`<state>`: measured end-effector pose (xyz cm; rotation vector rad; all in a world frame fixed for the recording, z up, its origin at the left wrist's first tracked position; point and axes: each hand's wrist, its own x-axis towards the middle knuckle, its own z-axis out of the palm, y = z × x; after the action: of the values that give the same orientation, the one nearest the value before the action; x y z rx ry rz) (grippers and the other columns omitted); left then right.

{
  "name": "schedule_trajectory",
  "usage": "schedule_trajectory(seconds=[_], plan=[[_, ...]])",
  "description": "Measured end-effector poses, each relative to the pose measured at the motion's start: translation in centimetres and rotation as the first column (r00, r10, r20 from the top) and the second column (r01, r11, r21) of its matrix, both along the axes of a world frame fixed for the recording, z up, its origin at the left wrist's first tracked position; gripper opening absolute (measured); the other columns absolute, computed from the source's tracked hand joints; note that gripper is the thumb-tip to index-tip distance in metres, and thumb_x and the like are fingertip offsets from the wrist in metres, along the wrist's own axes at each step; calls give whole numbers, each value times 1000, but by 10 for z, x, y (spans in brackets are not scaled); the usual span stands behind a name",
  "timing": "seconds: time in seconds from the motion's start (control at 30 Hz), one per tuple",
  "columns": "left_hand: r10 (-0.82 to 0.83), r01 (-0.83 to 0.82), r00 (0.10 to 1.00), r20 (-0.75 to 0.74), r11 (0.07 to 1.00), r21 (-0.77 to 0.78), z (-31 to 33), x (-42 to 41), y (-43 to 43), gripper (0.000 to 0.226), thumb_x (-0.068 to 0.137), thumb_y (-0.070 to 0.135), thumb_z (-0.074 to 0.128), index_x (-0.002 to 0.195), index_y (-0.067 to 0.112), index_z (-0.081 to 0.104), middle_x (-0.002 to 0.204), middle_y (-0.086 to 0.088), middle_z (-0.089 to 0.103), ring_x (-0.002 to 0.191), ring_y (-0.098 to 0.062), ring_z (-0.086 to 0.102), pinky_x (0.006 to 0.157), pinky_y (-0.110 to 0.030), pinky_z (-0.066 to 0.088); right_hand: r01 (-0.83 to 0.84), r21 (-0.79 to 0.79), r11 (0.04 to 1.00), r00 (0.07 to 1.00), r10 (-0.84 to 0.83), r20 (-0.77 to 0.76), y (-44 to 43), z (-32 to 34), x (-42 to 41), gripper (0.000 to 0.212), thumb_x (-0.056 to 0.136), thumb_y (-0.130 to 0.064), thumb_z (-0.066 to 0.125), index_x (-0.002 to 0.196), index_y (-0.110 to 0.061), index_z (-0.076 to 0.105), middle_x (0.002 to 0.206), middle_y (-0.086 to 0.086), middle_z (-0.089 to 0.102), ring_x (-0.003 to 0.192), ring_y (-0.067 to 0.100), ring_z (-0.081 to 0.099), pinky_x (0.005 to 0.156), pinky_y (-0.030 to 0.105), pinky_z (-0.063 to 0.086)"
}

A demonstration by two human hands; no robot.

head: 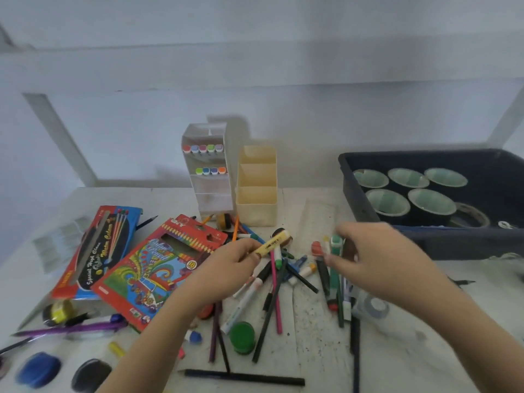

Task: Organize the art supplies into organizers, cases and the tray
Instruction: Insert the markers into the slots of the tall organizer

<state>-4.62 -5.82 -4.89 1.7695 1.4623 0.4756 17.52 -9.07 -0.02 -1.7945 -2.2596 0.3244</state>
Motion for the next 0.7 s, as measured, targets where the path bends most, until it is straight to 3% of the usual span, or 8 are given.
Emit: schedule_trajectory(seconds=[0.17, 0.3, 0.4, 0.47, 0.57, 0.7], plan=[[158, -160, 979, 125, 987, -1, 4, -27, 8, 18, 97, 11, 41, 97, 22, 56, 63, 4, 45, 50, -8, 37, 48, -20, 33, 3, 140, 990, 972, 30, -235, 22, 18, -18, 14, 82, -36, 62, 77, -24, 56, 65, -5, 57, 56, 7, 50, 55, 24, 45], [243, -252, 910, 335, 968, -17, 15, -46, 12, 21, 101, 15, 39, 101, 22, 59, 59, 3, 43, 45, -5, 37, 43, -17, 31, 40, 138, 990, 913, 20, -408, 42, 13, -45, 9, 84, -25, 64, 75, -27, 60, 52, -6, 53, 43, 2, 42, 46, 13, 36], [338, -385, 864, 372, 921, 57, 21, -60, 18, 21, 100, 15, 40, 100, 18, 61, 76, 3, 55, 71, -10, 52, 62, -25, 45, 39, 131, 991, 888, 26, -458, 59, 8, -69, 11, 85, -28, 65, 75, -24, 62, 52, -4, 53, 43, 2, 42, 45, 13, 35], [387, -469, 850, 358, 865, 180, 22, -70, 24, 19, 100, 13, 40, 100, 17, 59, 85, 6, 57, 83, -11, 53, 70, -20, 42, 26, 93, 995, 872, 23, -490, 68, 4, -84, 9, 88, -28, 62, 83, -20, 63, 65, 4, 63, 50, 6, 50, 52, 21, 44], [385, -519, 819, 426, 814, 262, 23, -82, 34, 17, 101, 16, 36, 104, 20, 53, 73, 3, 45, 64, -9, 42, 58, -20, 35, -5, 82, 997, 849, 48, -526, 80, 0, -107, 12, 92, -23, 56, 92, -14, 63, 77, 11, 67, 67, 24, 61, 63, 34, 51], [294, -524, 798, 526, 769, 366, 22, -97, 48, 16, 102, 25, 31, 115, 26, 40, 62, 7, 37, 48, -6, 35, 53, -28, 33, -70, 265, 962, 877, 186, -443, 96, 3, -135, 15, 89, -29, 60, 89, -16, 68, 74, -5, 57, 61, 0, 47, 57, 10, 33]])
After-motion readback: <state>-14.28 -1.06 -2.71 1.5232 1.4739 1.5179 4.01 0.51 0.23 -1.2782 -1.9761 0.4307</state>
